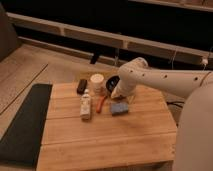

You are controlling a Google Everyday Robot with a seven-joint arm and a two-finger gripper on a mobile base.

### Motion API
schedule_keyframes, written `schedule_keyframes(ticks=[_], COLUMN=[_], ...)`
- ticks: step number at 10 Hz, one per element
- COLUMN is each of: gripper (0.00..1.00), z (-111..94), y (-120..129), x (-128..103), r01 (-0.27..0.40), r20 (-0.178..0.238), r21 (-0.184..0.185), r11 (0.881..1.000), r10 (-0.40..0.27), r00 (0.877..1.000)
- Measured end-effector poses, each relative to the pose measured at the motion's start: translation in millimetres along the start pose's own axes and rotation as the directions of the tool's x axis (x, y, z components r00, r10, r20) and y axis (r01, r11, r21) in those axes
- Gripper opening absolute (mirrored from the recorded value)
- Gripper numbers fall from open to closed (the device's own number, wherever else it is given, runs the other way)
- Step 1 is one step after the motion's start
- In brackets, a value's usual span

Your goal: Place the white sponge in the ceramic bowl

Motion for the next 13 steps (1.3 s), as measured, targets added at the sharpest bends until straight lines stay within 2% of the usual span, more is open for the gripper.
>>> schedule_keyframes(ticks=[2,3,5,9,12,13], gripper=[0.65,0.65,0.65,0.65,0.65,0.65], z=[11,22,37,58,68,75], y=[-5,-3,6,19,18,19], x=[-9,-11,-5,1,-4,-1], r01=[0.073,0.110,0.144,0.144,0.148,0.155], r20=[0.021,0.027,0.010,-0.038,-0.064,-0.087], r21=[0.077,0.122,0.145,0.113,0.090,0.076], r11=[0.994,0.986,0.979,0.983,0.985,0.985], r10=[-0.075,-0.114,-0.147,-0.141,-0.142,-0.148], r00=[0.997,0.993,0.989,0.989,0.988,0.985])
